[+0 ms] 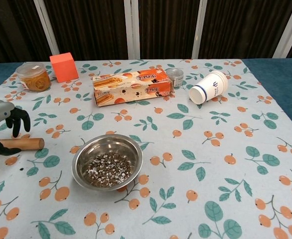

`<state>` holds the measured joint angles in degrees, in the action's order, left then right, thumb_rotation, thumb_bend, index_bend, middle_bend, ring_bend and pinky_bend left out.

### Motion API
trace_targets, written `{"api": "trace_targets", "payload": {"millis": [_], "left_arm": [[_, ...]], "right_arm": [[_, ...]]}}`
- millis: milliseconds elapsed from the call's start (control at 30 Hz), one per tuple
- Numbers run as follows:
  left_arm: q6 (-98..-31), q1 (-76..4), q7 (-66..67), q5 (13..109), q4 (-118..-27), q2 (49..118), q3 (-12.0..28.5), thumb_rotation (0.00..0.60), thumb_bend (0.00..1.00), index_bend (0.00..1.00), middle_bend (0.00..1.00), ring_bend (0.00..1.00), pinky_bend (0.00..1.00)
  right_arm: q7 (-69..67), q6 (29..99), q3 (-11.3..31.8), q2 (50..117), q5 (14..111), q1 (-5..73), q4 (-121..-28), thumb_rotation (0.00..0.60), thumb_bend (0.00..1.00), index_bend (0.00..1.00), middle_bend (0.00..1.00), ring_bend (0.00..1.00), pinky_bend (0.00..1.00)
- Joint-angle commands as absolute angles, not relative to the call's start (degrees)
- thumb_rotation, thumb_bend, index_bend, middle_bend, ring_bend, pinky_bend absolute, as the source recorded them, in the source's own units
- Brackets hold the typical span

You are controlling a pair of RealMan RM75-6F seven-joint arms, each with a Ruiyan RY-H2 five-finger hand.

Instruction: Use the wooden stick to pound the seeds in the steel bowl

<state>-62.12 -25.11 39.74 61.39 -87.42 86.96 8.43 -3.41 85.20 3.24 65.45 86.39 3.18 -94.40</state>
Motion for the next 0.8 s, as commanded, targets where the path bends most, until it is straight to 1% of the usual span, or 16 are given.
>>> {"api": "trace_targets", "payload": {"millis": [33,300,600,700,800], "left_arm": [[-62.0,-25.7,40.0,60.8,-86.7,87.7,8.4,0.600,0.36,0.39,0.46,0.34,0.44],[-61.7,-26.8,40.1,59.5,-85.4,89.4,8.1,0.600,0.36,0.40,0.47,0.35,0.45],[-62.0,-27.5,40.0,59.2,-85.0,90.0,7.3,0.600,0.38,0.43,0.51,0.39,0.48],[-62.2,-27.6,40.0,59.1,-85.0,90.1,7.1,0.600,0.41,0.45,0.55,0.41,0.51],[-62.4,-27.7,39.6,59.3,-84.8,90.1,6.9,0.600,0.47,0.50,0.59,0.46,0.54]], "right_arm": [[-3.4,85.2,3.2,65.4,86.4,3.2,-94.4,0.600,0.37,0.00,0.00,0.00,0.00],[-3.3,85.2,3.3,65.5,86.2,3.2,-94.4,0.600,0.37,0.00,0.00,0.00,0.00],[-3.2,85.1,3.3,65.5,86.1,3.2,-94.5,0.600,0.37,0.00,0.00,0.00,0.00],[-3.1,85.1,3.3,65.5,86.1,3.2,-94.5,0.600,0.37,0.00,0.00,0.00,0.00],[-3.1,85.0,3.3,65.5,86.0,3.2,-94.6,0.600,0.37,0.00,0.00,0.00,0.00]]}}
